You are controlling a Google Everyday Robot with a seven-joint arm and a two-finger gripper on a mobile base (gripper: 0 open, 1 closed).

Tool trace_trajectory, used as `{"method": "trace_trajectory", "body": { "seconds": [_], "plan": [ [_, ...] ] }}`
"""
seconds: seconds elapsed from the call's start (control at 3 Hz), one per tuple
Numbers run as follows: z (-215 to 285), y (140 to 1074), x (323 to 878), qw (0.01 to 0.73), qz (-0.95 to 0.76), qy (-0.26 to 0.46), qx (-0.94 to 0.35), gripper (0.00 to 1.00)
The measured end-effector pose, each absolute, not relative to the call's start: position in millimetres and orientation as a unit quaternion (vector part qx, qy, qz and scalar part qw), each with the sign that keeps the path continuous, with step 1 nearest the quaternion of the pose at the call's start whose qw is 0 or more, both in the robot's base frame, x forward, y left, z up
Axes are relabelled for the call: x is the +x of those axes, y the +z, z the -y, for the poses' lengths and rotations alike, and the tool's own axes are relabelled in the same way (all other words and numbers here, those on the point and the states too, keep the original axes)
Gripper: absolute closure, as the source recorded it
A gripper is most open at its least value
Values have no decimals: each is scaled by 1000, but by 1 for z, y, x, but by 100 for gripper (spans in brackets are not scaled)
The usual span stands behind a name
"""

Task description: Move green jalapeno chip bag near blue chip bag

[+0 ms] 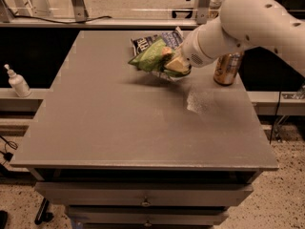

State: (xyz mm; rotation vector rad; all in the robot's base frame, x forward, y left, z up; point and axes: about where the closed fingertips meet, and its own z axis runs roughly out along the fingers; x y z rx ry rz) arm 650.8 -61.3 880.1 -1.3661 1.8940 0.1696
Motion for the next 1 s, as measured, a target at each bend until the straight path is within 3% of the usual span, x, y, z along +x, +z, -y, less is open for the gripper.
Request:
{"method": "trace_trajectory", "body": {
  "seconds": [1.0],
  "plan": [
    [100, 865, 683, 366, -769, 11, -524, 100]
  ]
}}
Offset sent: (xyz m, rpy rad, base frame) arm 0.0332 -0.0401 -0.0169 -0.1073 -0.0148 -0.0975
